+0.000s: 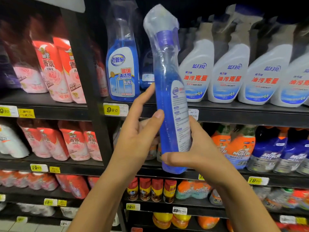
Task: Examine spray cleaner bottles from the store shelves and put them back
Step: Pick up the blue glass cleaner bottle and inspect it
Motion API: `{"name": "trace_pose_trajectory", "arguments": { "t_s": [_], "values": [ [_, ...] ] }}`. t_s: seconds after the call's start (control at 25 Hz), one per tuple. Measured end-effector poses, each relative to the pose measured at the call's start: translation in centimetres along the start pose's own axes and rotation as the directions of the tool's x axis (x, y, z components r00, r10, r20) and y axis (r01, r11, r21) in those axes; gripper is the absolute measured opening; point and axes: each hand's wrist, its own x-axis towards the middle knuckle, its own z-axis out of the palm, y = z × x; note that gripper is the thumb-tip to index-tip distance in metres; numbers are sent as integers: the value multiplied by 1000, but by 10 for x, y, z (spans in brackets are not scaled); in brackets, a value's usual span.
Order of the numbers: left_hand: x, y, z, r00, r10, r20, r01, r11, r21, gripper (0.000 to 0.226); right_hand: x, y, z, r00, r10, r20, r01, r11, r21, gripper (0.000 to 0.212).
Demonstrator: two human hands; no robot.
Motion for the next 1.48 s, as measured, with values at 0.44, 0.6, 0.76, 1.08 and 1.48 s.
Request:
{"name": "trace_pose_trajectory", "arguments": {
  "t_s": [0.44,0.6,0.76,1.08,1.48],
  "values": [
    [51,-5,-24,971,-235,35,237,965,-110,62,20,49,10,812,-360,460,-404,224,887,55],
    [58,-10,-30,985,-155,-81,150,987,-62,65,28,49,-10,920,-10,392,-270,709,652,40],
    [78,-12,-32,980,-80,-180,86,996,29,63,52,36,-16,997,69,18,-71,938,339,38],
    [153,-11,-36,972,3,-237,49,976,211,47,119,15,-13,923,-7,-385,40,996,77,37],
    [196,-28,-33,957,127,-260,-52,959,277,41,156,13,-23,839,-191,-510,36,954,-298,28]
  ]
}}
